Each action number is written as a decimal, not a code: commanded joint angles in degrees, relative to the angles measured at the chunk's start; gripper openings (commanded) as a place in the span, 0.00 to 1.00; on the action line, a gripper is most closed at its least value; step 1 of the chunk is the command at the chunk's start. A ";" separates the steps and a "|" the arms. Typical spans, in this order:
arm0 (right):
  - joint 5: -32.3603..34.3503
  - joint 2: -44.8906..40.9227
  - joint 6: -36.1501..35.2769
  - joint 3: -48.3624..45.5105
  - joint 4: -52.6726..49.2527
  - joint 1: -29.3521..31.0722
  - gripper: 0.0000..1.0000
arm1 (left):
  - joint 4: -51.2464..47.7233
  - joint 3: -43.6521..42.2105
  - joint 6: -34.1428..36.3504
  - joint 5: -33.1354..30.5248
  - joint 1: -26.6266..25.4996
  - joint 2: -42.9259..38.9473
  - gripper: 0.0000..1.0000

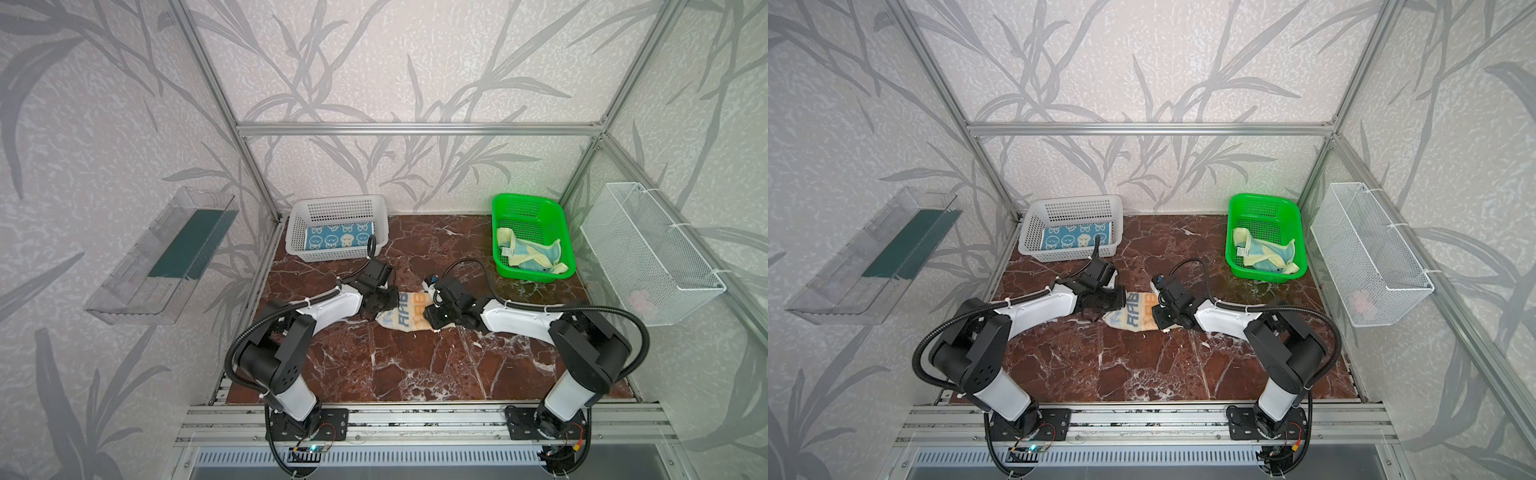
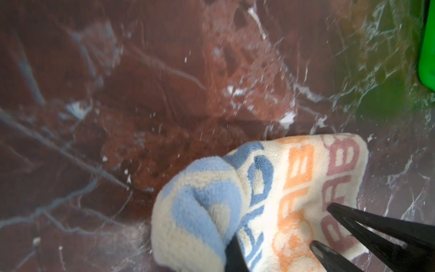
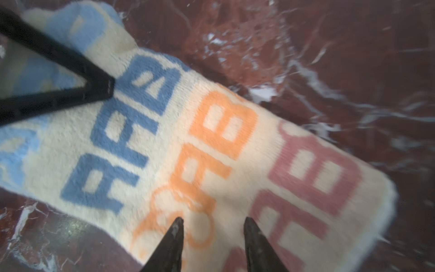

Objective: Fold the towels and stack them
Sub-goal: 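Lift the RABBIT towel toward the white basket with the left gripper while the right withdraws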

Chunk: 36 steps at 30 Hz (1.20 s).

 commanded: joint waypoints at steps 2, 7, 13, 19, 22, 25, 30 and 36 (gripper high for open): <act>8.73 -8.97 -2.38 -4.89 3.13 -0.62 0.45 | -11.89 10.88 7.60 -2.90 1.13 5.15 0.00; 9.95 -17.74 -3.62 -13.50 11.19 -0.71 0.46 | -20.68 25.98 13.01 -3.59 2.71 13.04 0.00; 7.70 -21.77 -5.68 -17.47 12.97 -0.62 0.46 | -34.13 50.15 18.27 -4.99 4.63 24.93 0.00; 6.32 -20.34 -6.60 -18.69 14.60 -0.62 0.46 | -43.93 75.53 19.57 -3.51 6.55 36.99 0.00; 4.91 -18.92 -6.59 -18.91 16.02 -0.54 0.45 | -45.08 84.15 20.41 -1.70 7.65 41.23 0.00; 3.41 -17.27 -6.43 -18.87 17.13 -0.53 0.46 | -44.70 88.60 20.26 -0.86 9.23 43.17 0.00; 1.49 -14.96 -6.28 -18.86 18.51 -0.49 0.45 | -42.48 89.80 19.81 0.70 12.85 43.51 0.00; 0.73 -12.20 -5.55 -18.60 19.62 -0.50 0.45 | -39.43 90.22 20.43 3.44 16.47 42.93 0.00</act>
